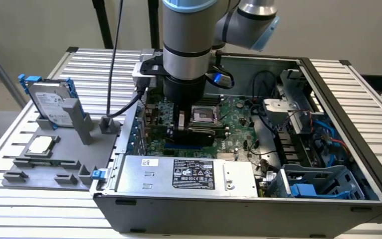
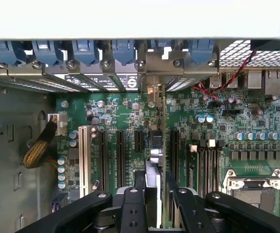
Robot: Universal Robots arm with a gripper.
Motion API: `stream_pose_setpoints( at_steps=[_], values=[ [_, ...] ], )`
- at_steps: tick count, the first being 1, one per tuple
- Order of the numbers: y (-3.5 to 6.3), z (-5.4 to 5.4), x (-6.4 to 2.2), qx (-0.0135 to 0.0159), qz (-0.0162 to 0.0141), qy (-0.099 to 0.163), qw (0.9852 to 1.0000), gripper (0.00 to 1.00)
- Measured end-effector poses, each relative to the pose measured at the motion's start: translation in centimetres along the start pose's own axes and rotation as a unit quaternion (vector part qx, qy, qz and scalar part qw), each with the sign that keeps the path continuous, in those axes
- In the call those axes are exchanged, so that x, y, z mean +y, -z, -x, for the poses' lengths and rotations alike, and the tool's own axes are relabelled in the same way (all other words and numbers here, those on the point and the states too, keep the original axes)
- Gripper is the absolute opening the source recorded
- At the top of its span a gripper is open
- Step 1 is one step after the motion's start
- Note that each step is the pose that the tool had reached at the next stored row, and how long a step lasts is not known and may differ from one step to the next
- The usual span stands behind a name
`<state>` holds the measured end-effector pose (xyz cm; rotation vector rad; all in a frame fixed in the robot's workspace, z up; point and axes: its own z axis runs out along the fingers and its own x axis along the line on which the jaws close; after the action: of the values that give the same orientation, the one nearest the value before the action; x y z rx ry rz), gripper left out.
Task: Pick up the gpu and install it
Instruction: 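Insert the gpu into the slot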
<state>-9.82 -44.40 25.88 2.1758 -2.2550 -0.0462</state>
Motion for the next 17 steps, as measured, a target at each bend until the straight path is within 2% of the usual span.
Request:
stream_pose_setpoints(
  at_steps=[6, 17],
  values=[
    [-0.02, 0.11, 0.08, 0.0003, 0.0001, 0.003, 1.0, 0.27],
    [-0.57, 0.1, 0.26, 0.0028, 0.0001, 0.008, 1.0, 0.27]
  ],
)
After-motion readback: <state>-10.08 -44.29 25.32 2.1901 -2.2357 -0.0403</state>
